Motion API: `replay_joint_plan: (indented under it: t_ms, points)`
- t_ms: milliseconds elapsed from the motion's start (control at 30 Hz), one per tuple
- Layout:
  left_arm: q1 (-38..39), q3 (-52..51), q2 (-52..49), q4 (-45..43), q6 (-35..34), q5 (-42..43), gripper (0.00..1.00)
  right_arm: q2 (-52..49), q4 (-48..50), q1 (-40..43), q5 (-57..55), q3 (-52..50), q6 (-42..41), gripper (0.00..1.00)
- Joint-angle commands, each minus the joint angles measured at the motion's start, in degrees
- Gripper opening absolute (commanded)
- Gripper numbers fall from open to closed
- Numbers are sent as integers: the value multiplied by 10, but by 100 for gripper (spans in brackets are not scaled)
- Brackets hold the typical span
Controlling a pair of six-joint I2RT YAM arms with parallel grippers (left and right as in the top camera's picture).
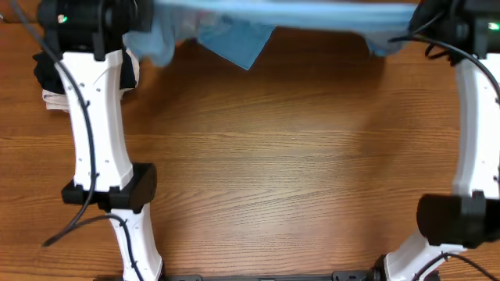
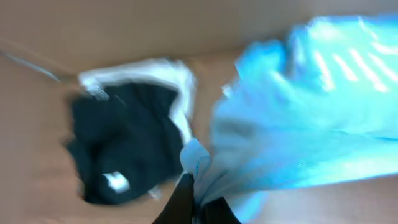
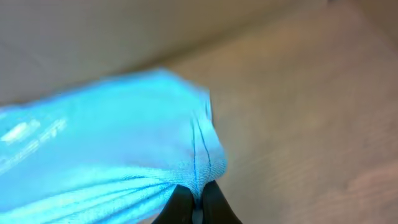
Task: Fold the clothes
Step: 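Lift the shirt with both grippers and shake it out in the air, then lay the shirt flat on the table with both grippers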
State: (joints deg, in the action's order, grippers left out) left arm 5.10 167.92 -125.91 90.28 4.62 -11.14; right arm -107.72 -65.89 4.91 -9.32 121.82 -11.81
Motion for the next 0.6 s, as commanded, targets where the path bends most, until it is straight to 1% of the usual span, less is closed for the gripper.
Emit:
replay_joint_plan:
  t_ms: [0, 33, 200, 300, 367, 433, 567]
  points:
    - [-10, -2, -40, 53, -21, 70, 4, 9, -29, 14, 19, -8, 0, 4]
    - [-10, -2, -44, 65, -21, 72, 4, 10, -45, 17, 31, -7, 0, 4]
    - [-9, -10, -33, 65, -35, 103, 4, 26, -126, 47, 109, -7, 1, 4]
    - [-9, -12, -4, 65, -37, 129, 4, 44, -176, 75, 136, -7, 1, 4]
    - [-9, -27, 23, 65, -38, 131, 4, 59, -204, 88, 140, -7, 1, 4]
    - [-9, -66, 60, 65, -38, 131, 4, 79, -232, 101, 140, -7, 1, 4]
    - [-9, -193, 140, 65, -40, 131, 4, 130, -267, 114, 135, -22, -2, 4]
